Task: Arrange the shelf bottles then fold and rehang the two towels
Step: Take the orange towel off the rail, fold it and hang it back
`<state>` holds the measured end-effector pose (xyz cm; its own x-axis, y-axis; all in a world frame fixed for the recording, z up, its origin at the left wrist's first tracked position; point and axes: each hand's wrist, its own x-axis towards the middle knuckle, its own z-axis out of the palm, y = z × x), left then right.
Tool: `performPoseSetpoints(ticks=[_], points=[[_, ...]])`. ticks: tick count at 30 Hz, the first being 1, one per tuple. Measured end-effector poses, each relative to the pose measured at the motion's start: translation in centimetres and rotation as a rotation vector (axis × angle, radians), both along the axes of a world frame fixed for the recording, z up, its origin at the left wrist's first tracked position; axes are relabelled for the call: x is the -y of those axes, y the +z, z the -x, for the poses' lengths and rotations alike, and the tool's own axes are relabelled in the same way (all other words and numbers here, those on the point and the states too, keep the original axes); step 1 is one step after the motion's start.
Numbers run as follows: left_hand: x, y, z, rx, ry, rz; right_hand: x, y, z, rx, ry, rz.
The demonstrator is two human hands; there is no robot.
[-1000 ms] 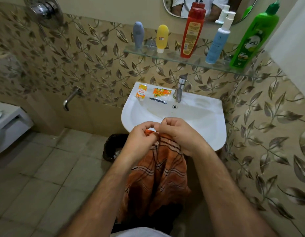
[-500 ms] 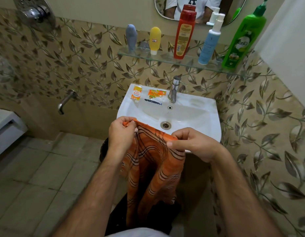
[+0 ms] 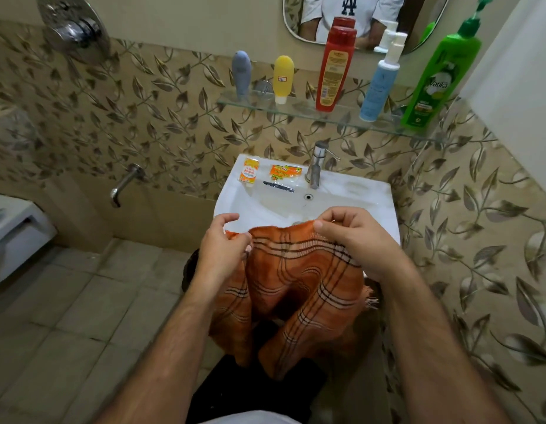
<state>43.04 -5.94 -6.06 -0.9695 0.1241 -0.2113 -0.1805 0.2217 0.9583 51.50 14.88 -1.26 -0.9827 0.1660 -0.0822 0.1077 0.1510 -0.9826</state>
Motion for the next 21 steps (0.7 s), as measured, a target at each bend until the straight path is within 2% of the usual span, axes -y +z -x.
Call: performPoseSetpoints(ticks=[4, 7, 10, 15, 21], points=[[-0.6, 0.7, -1.3, 0.035, -0.118, -0.038, 1.6, -1.0, 1.4, -0.025, -0.195, -0.055], [-1.3, 1.5, -2.2, 0.022, -0.264, -0.121, 2.6, -0.9, 1.6, 0.013, -0.065, -0.137], [-2.1, 2.0, -2.7, -0.027, -0.361, -0.109, 3.1, -0.9, 1.6, 0.031, 0.038, -0.187], [-2.5, 1.2, -2.5, -0.042, -0.279, -0.042, 3.0, -0.7, 1.0, 0.071, 0.031, -0.213], [-2.1, -0.3, -0.7, -0.012, -0.022, -0.012, 1.5, -0.2, -0.5, 0.199, 0.122, -0.191]])
